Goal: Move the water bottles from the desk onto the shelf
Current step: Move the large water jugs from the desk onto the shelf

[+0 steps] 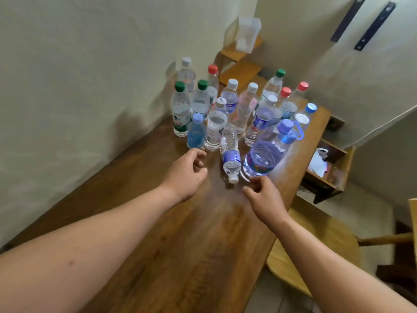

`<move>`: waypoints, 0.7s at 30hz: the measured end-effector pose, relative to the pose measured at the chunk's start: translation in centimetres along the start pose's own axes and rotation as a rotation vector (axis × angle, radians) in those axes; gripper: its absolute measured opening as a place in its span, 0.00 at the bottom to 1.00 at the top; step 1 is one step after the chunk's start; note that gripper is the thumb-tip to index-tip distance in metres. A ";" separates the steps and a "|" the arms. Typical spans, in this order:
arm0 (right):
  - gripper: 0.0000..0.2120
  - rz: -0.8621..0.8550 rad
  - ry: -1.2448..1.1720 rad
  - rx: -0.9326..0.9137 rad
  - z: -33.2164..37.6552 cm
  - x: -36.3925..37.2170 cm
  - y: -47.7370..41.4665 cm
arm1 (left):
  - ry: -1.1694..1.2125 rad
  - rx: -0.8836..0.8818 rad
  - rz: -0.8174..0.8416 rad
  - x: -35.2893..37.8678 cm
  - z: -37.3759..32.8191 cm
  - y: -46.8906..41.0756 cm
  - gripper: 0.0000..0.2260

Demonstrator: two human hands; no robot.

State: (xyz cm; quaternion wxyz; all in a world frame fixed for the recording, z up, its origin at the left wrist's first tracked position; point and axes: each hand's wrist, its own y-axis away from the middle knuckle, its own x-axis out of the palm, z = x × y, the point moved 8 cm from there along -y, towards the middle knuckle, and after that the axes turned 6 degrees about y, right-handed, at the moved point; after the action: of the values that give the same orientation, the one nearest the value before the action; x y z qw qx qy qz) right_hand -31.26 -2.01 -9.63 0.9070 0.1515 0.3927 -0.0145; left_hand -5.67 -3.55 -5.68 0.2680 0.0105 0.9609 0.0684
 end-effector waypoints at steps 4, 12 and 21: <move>0.32 -0.109 -0.004 0.086 -4.5 -5.5 -4.4 | -0.009 0.058 0.092 5.4 -3.3 -5.1 0.24; 0.51 -0.110 -0.085 0.055 -5.3 -6.9 -8.6 | -0.052 -0.010 0.117 10.0 -4.5 -8.9 0.22; 0.51 -0.172 -0.237 -0.105 -1.7 -5.0 -11.8 | -0.086 -0.057 0.122 9.7 -3.3 -9.1 0.23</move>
State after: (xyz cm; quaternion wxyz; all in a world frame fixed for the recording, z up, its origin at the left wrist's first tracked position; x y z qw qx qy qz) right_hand -37.63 -13.26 -10.24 0.9490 0.0667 0.2948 -0.0894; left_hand -15.54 -12.42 -9.12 0.3044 0.0644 0.9438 0.1113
